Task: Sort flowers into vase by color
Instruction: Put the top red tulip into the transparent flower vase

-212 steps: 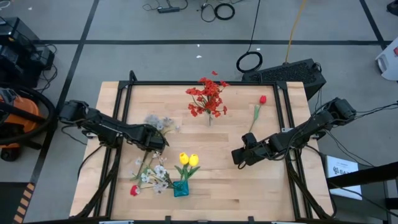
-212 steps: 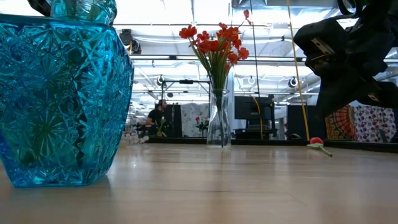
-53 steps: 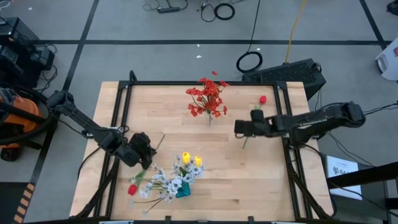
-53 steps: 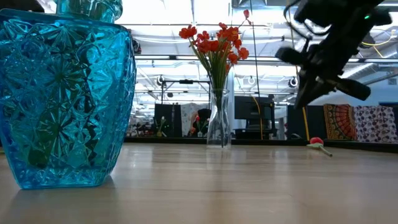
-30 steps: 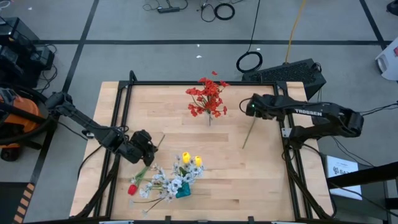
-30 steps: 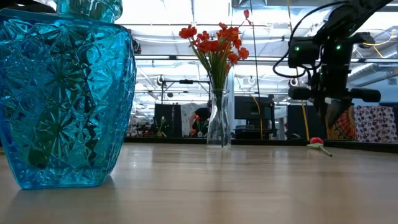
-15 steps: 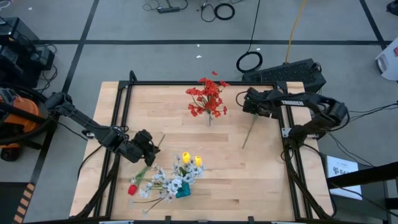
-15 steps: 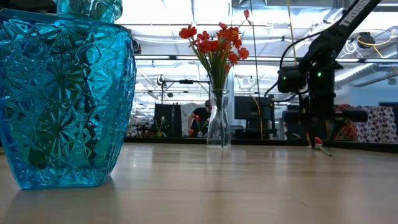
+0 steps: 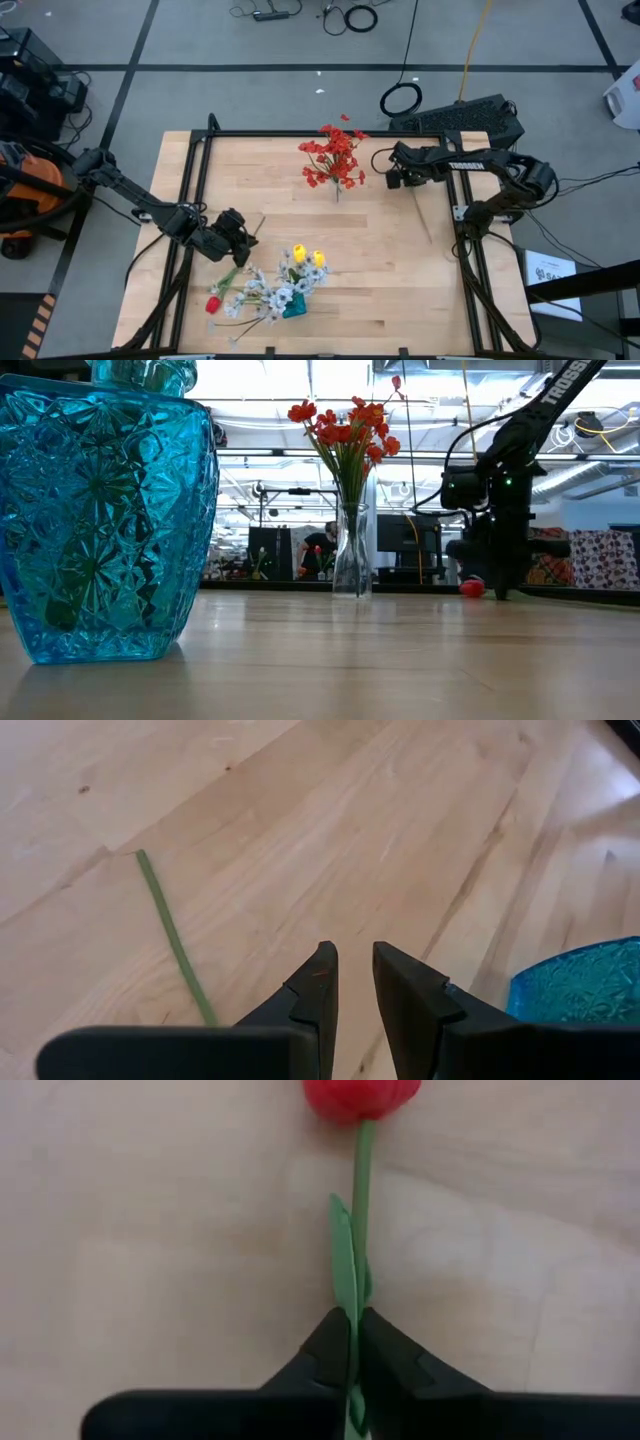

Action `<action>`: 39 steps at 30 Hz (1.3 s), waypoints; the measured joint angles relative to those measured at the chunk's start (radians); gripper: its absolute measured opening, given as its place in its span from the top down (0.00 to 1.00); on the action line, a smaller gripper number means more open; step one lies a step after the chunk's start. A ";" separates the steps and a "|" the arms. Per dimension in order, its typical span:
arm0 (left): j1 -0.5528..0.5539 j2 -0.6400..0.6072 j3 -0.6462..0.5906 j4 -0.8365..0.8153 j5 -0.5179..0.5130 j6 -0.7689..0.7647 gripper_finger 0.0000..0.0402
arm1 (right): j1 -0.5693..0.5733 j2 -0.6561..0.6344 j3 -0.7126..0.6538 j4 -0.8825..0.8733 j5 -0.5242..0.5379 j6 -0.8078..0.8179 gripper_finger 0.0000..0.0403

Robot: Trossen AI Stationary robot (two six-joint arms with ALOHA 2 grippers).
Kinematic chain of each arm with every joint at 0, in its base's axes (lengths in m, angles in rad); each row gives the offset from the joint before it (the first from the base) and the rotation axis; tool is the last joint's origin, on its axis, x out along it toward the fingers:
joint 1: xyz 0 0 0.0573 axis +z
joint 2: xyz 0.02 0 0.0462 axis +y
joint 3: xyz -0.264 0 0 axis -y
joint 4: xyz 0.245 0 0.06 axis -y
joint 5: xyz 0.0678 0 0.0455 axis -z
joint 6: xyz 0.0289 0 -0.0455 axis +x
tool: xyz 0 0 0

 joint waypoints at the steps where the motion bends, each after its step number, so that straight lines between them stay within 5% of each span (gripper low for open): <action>1: 0.000 0.000 0.000 0.000 0.000 0.000 0.82 | 0.018 -0.006 -0.001 -0.004 -0.010 -0.028 0.97; 11: 0.000 0.000 0.000 -0.009 0.000 0.010 0.82 | 0.229 -0.054 -0.006 -0.234 -0.383 -0.208 0.99; 21: 0.000 0.000 0.000 -0.028 -0.002 0.008 0.82 | 0.480 -0.057 -0.063 -0.199 -0.317 -0.130 0.99; 31: 0.001 0.000 0.000 -0.028 -0.020 0.010 0.82 | 0.767 -0.188 -0.014 0.014 -0.082 0.190 1.00; 39: 0.001 0.000 0.000 -0.029 -0.031 0.024 0.82 | 0.971 -0.329 -0.019 0.300 0.403 0.276 1.00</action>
